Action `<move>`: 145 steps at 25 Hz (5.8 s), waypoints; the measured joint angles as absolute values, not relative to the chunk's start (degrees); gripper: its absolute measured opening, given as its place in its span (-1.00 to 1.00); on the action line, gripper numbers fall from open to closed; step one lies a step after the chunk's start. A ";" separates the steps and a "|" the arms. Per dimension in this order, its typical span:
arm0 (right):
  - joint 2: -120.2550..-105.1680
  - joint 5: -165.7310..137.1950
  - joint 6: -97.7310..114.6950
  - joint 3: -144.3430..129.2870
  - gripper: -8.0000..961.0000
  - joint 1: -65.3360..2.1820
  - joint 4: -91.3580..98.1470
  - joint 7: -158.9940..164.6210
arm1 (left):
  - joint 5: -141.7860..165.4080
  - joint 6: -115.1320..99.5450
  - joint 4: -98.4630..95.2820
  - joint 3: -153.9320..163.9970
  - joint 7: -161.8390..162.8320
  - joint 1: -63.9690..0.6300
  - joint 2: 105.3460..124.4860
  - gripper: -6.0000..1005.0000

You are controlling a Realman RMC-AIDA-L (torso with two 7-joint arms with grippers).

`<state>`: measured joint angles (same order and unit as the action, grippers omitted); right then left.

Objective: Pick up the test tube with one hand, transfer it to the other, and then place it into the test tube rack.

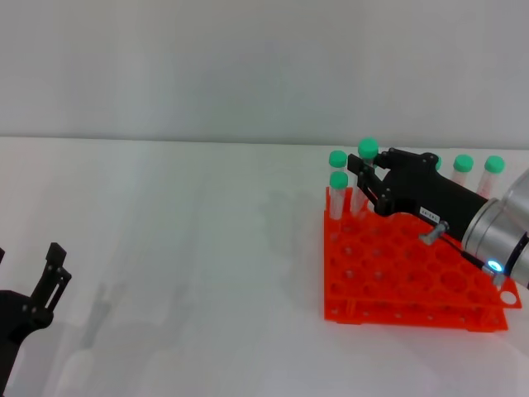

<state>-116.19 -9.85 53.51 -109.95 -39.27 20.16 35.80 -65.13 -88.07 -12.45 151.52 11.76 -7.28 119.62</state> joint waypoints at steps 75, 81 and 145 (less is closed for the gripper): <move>-116.19 -9.02 43.06 -115.91 -0.33 -40.14 20.61 31.82 | -65.12 -88.52 -12.94 151.52 11.78 -7.40 119.70 0.73; -116.19 -9.32 43.21 -115.97 -0.32 -39.87 20.67 31.36 | -65.12 -88.60 -12.92 151.52 11.78 -7.39 119.70 0.73; -115.84 -8.77 54.58 -58.01 0.80 -28.86 7.99 8.70 | -67.98 -87.21 -12.40 149.15 17.11 -10.66 119.63 0.72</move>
